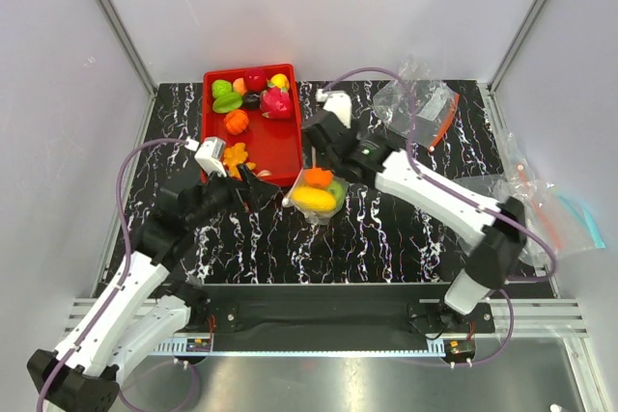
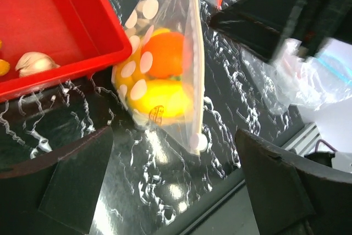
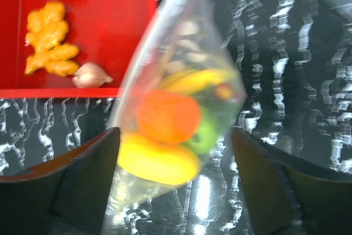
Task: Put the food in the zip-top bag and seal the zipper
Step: Place the zipper food storage bag at the center of the board, then reset both arms
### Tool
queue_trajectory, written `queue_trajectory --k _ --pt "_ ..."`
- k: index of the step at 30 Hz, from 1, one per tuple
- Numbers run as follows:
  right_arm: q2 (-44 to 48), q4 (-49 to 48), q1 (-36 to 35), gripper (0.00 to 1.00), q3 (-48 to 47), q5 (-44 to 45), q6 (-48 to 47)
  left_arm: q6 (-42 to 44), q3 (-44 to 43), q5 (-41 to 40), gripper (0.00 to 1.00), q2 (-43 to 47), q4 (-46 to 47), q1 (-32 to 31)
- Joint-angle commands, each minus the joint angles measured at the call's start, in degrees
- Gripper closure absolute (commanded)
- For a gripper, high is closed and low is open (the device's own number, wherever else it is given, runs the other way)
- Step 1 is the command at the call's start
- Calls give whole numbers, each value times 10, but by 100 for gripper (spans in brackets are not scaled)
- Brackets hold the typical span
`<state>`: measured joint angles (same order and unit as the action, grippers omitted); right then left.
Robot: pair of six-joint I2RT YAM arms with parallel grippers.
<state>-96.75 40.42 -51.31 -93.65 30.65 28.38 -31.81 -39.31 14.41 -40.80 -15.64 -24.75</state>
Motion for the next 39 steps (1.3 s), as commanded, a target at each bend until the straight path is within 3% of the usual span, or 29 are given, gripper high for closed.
queue_trajectory --k 1,8,12,17,22,27,31,39 --pt "103 -50 2 9 50 84 15 41 -79 -11 1 5 -82 3" --pt "191 103 2 0 108 215 49 167 -179 -67 1 28 -249 2" --pt "259 157 2 0 162 252 101 202 -176 -112 1 69 -267 2" --pt "370 76 2 0 296 198 35 194 -119 -102 1 128 -234 3" --pt "592 -69 2 0 451 67 -35 192 -100 -111 1 158 -234 3" --pt "785 -119 2 0 568 49 -39 190 -85 -98 1 167 -223 1" --pt "823 -112 2 0 589 61 -26 189 -83 -98 1 166 -222 3" --pt "804 -120 2 0 595 78 -25 187 -82 -111 1 166 -224 3"
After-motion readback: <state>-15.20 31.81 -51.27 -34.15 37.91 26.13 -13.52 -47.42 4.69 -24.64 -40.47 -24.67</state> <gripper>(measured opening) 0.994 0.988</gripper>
